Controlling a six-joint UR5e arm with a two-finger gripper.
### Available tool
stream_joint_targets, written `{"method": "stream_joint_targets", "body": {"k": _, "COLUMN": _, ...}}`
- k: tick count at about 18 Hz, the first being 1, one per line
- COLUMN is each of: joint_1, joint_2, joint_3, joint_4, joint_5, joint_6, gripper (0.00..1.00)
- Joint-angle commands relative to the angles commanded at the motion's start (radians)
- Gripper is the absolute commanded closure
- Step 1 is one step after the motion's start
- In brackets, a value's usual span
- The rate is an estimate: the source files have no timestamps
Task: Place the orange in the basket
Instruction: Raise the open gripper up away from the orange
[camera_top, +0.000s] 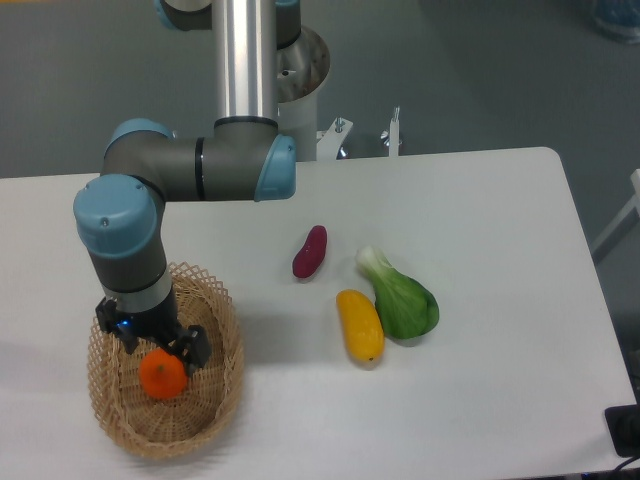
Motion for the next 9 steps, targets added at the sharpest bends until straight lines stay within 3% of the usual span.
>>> {"method": "stream_joint_targets", "body": {"k": 9, "joint_1": 0.009, "joint_2": 0.015, "joint_3": 0.002, "joint_4": -0.002, "joint_5": 0.000, "joint_6": -0.002, "gripper": 0.00}}
